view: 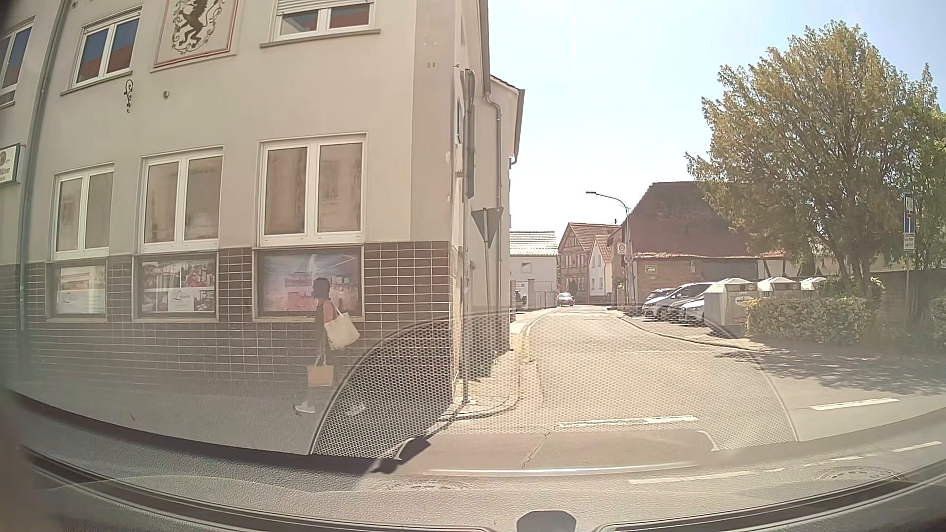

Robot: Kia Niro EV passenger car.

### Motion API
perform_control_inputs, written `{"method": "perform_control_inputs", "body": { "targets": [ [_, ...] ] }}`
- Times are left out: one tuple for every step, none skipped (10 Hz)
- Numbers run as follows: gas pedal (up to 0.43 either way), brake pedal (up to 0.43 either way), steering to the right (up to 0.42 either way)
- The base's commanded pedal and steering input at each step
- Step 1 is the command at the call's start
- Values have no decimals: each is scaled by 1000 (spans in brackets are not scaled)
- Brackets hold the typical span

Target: Follow the waypoints while adhering to traffic rules and regulations

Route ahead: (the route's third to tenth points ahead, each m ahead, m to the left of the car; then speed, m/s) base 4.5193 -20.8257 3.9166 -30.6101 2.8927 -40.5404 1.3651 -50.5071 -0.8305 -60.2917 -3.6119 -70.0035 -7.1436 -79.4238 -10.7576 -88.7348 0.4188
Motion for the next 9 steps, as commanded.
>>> {"method": "perform_control_inputs", "body": {
  "targets": [
    [0,140,184],
    [0,122,184],
    [0,73,184],
    [0,30,186],
    [0,30,188],
    [0,30,191],
    [0,30,200],
    [0,30,208],
    [0,30,220]
  ]
}}
